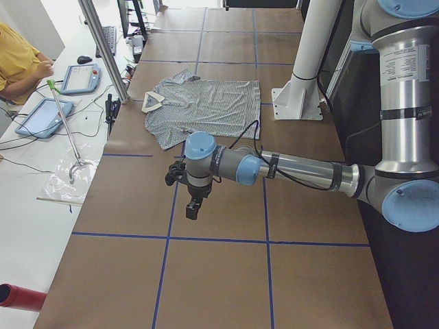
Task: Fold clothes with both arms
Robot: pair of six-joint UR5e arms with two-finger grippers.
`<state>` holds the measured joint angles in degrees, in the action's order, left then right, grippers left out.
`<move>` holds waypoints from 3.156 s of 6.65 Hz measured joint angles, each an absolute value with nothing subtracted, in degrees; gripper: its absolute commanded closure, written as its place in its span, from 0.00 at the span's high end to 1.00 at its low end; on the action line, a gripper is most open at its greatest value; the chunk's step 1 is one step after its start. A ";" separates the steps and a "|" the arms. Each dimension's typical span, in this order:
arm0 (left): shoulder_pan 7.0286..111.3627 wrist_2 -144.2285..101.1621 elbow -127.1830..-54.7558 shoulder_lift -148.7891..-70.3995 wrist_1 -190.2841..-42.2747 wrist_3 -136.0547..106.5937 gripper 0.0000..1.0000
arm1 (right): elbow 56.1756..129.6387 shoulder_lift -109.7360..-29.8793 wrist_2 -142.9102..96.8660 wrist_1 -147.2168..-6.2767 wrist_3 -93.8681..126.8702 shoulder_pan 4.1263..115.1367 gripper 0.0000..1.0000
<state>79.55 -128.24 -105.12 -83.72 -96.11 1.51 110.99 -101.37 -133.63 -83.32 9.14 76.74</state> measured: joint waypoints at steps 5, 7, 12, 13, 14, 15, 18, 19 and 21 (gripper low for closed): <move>76.80 -134.07 -104.41 -85.92 -97.46 -0.59 1.00 | 93.38 -67.05 -118.29 -72.00 65.87 50.49 0.98; 75.69 -134.41 -103.62 -86.10 -98.50 -0.52 1.00 | 79.44 -59.95 -111.76 -59.98 79.00 48.44 0.90; 75.24 -134.30 -103.36 -86.13 -103.13 -0.71 1.00 | 69.23 -56.20 -103.08 -57.85 80.42 47.11 0.01; 75.24 -134.32 -103.37 -86.13 -103.16 -0.71 1.00 | 69.16 -56.30 -103.07 -57.91 80.45 46.90 0.00; 75.23 -134.36 -103.44 -86.13 -103.18 -0.70 1.00 | 69.19 -56.49 -103.24 -58.01 80.44 46.91 0.00; 75.20 -134.40 -103.49 -86.13 -103.18 -0.70 1.00 | 69.32 -56.54 -103.55 -58.15 80.40 46.90 0.00; 75.23 -134.47 -103.86 -86.13 -103.18 -0.78 1.00 | 70.92 -56.20 -104.76 -59.46 80.39 46.59 0.00; 75.23 -134.47 -103.95 -86.13 -103.18 -0.77 1.00 | 71.63 -56.15 -104.88 -60.06 80.38 46.37 0.00; 75.30 -134.82 -105.28 -85.85 -103.27 -0.34 1.00 | 72.98 -54.67 -104.70 -62.24 80.83 45.75 0.00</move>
